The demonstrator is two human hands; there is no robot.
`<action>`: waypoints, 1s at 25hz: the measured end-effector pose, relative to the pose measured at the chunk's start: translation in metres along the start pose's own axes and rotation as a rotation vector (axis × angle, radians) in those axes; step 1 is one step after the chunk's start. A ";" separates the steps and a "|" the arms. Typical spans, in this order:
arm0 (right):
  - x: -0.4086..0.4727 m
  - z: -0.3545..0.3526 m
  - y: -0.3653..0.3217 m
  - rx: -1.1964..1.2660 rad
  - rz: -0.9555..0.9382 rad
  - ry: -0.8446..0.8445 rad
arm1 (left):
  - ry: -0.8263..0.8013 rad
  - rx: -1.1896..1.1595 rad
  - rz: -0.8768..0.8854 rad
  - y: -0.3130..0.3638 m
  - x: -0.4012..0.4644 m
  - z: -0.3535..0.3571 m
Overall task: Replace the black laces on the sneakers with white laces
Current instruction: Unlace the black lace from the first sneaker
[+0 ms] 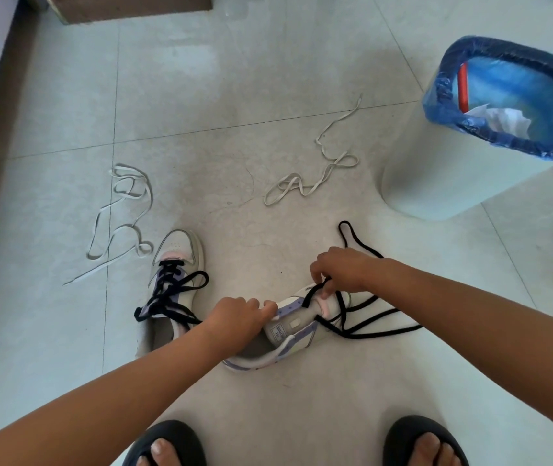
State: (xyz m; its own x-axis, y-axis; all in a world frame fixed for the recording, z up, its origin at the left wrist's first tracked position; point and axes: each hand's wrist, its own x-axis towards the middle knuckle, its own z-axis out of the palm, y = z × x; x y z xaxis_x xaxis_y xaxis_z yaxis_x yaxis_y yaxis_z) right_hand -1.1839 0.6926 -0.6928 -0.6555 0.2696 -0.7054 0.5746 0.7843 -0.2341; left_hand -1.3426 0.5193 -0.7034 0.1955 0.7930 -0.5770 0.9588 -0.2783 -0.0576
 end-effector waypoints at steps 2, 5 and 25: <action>-0.001 0.000 0.000 -0.005 -0.048 0.043 | 0.010 0.000 0.000 -0.001 0.001 0.002; -0.002 -0.007 -0.008 0.062 -0.099 0.117 | 0.013 -0.001 0.011 -0.001 0.002 0.003; -0.004 -0.038 0.047 0.010 0.386 0.679 | -0.023 0.004 -0.024 0.003 0.000 0.003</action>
State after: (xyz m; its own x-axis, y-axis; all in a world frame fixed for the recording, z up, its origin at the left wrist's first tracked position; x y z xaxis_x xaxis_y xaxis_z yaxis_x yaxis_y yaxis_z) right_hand -1.1726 0.7494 -0.6754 -0.5628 0.8078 -0.1752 0.8252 0.5612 -0.0635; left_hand -1.3408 0.5168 -0.7060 0.1678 0.7870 -0.5936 0.9623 -0.2615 -0.0746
